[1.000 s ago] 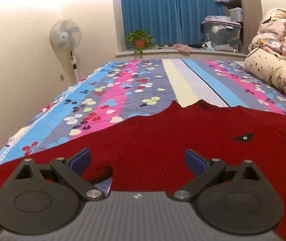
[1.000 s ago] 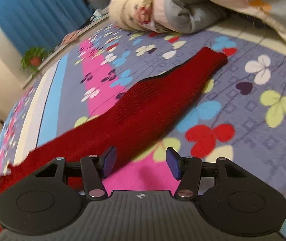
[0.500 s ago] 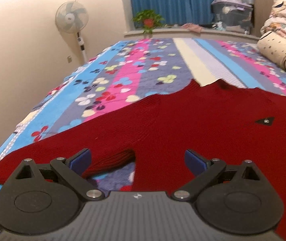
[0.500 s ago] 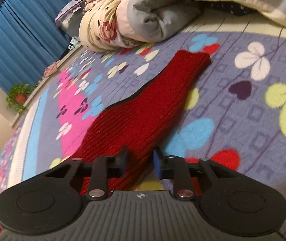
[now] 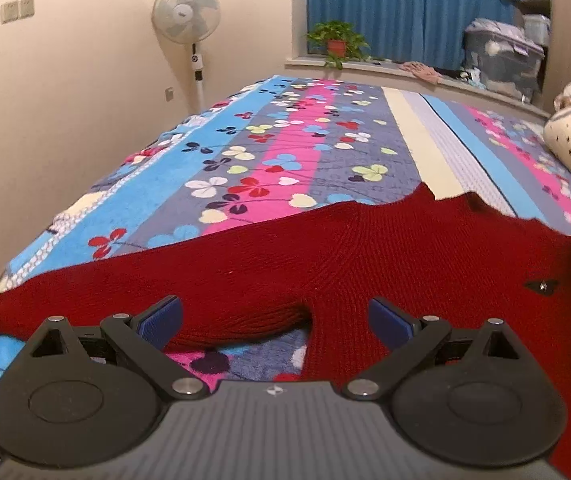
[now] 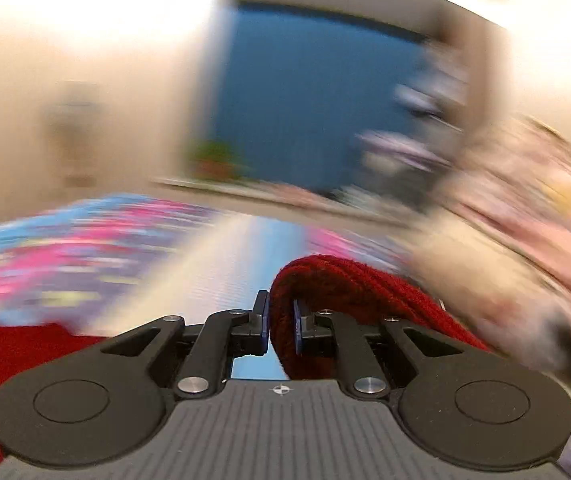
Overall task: Fold small clothes
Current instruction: 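Grasp a sleeve cuff with the right gripper and fold it across the body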
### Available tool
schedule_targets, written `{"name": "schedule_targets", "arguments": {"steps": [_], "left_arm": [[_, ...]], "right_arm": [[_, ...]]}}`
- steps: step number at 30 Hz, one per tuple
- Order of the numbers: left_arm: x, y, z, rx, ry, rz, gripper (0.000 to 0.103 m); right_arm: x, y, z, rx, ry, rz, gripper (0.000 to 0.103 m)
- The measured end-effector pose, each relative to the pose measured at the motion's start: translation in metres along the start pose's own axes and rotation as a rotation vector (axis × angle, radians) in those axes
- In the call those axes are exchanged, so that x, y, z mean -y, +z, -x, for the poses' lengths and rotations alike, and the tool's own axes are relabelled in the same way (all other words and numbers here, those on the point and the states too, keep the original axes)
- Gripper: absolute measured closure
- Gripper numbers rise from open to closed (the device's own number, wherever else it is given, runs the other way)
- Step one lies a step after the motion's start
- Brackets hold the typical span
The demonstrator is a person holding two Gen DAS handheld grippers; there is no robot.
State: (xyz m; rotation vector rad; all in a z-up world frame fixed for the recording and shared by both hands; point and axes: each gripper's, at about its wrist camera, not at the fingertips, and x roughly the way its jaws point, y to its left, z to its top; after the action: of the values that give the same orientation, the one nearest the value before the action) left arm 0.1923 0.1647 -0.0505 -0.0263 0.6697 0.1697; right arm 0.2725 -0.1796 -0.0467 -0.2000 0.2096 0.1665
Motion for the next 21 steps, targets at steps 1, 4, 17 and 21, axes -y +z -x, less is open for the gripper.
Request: {"name": "schedule_targets", "arguments": {"steps": [1,4,17,21], "left_arm": [[-0.002,0.001,0.001,-0.001,-0.006,0.007,0.003],[-0.007,0.002,0.004,-0.004,-0.016,0.026,0.003],[-0.034,0.008,0.018,-0.007,-0.074,0.129,0.003],[-0.041,0.010,0.021,0.000,-0.077,0.152,0.003]], "right_arm": [[-0.034,-0.004,-0.001,-0.020,0.122,0.045,0.089],[-0.112,-0.041,-0.017,-0.229,0.385,0.167,0.086],[-0.164,-0.042,-0.064,-0.350,0.185,0.143,0.048],[-0.194,-0.026,-0.054,-0.235,0.268,0.171,0.046]]}}
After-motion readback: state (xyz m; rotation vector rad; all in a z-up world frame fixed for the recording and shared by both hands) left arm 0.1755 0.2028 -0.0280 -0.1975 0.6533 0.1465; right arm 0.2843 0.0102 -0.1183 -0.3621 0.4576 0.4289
